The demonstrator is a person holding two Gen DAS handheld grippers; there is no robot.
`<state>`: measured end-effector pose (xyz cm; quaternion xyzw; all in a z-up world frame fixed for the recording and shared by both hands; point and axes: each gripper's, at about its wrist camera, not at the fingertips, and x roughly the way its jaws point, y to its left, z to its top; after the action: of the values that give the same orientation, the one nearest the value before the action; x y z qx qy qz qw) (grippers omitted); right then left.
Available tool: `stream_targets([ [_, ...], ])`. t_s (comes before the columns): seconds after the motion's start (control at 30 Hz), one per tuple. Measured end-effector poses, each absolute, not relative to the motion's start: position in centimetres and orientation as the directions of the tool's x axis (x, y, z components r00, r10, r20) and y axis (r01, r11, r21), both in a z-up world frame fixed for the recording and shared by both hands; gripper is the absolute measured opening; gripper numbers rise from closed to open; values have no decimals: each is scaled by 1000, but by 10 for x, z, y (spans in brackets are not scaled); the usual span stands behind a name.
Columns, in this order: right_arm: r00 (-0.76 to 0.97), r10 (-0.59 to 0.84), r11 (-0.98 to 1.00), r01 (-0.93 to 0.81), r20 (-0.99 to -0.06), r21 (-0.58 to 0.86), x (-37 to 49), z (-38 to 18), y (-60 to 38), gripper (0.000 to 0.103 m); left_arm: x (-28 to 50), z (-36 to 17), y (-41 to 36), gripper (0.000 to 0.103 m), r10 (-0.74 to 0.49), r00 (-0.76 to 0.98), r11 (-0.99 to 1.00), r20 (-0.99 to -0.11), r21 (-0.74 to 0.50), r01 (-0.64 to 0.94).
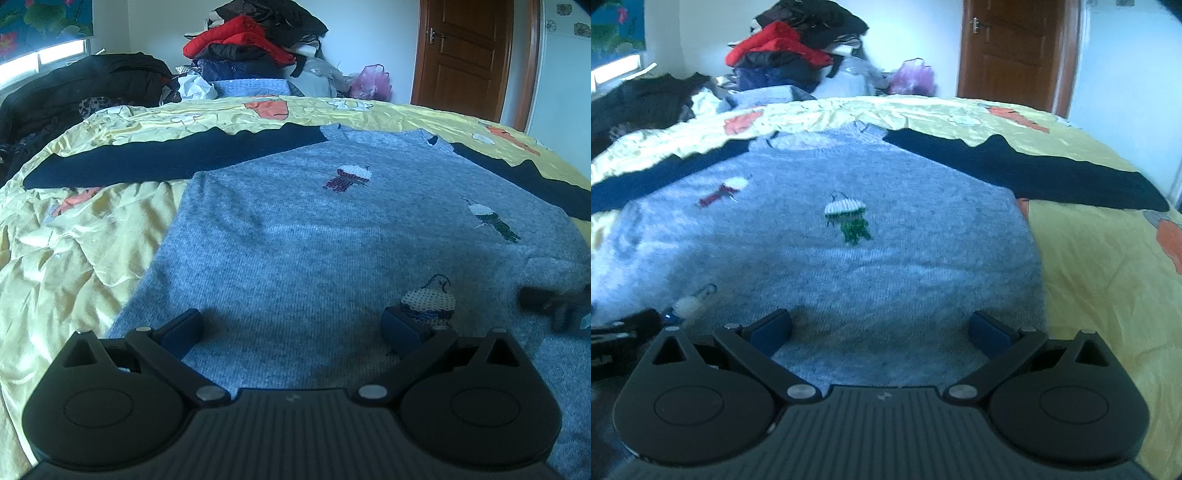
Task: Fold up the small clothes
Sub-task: 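Swing the right gripper to a navy sleeve and close on its cuff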
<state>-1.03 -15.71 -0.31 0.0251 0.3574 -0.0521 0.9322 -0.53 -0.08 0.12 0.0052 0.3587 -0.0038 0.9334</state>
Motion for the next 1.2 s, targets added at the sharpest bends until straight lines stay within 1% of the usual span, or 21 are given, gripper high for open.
stream_targets([
  [0.1,801,-54,992,111,-596,59,-21,14,-185,103,-5,1,-1,103,-4,743,1000,-670,7,11],
  [0.27,888,-5,980,95,-459,173,-26,38,-258,103,-5,1,0,103,-3,743,1000,-670,7,11],
  [0.33,901,10,973,92,-433,212,-19,46,-296,103,-5,1,0,103,-5,743,1000,-670,6,12],
  [0.4,908,-7,960,123,-418,252,-10,51,-335,103,-5,1,0,103,-5,743,1000,-670,7,12],
  [0.47,909,-16,921,176,-417,347,1,54,-383,102,-5,1,0,103,-4,743,1000,-670,7,12],
  [0.5,912,-16,887,203,-410,416,6,54,-409,102,-5,1,-1,103,-4,743,1000,-669,7,12],
  [0.57,919,-6,785,248,-393,567,15,49,-463,97,-5,1,0,103,-5,743,1000,-669,7,12],
  [0.6,920,-3,732,269,-392,626,17,45,-485,94,-5,1,0,103,-5,743,1000,-669,7,12],
  [0.63,921,-7,673,293,-390,680,20,39,-506,90,-5,1,-1,103,-4,743,1000,-669,7,12],
  [0.67,921,-13,622,311,-388,718,22,34,-525,89,-5,1,0,103,-4,743,1000,-669,7,12],
  [0.7,919,-27,592,332,-394,735,25,28,-540,88,-5,1,0,103,-4,743,1000,-669,7,11],
  [0.73,911,-52,575,363,-409,733,28,24,-552,85,-5,1,-1,103,-4,743,1000,-669,7,11],
  [0.77,900,-73,566,392,-430,725,32,19,-561,79,-6,1,0,103,-4,743,1000,-669,7,12],
  [0.8,892,-81,557,411,-445,722,35,14,-567,77,-6,1,0,103,-4,743,1000,-669,7,12],
  [0.87,879,-88,537,438,-469,721,43,4,-577,68,-5,1,0,103,-4,743,1000,-669,7,12],
  [0.9,873,-96,533,451,-479,716,45,1,-579,66,-5,1,0,103,-5,743,1000,-669,7,13],
  [1.03,857,-146,546,487,-494,682,45,-2,-577,66,-5,1,0,103,-5,743,1000,-669,7,13],
  [1.1,835,-167,545,522,-525,656,44,-1,-583,66,-6,1,0,103,-5,743,1000,-669,7,13],
  [1.2,815,-159,533,546,-557,646,45,-7,-593,66,-6,1,0,103,-5,743,1000,-669,7,13],
])
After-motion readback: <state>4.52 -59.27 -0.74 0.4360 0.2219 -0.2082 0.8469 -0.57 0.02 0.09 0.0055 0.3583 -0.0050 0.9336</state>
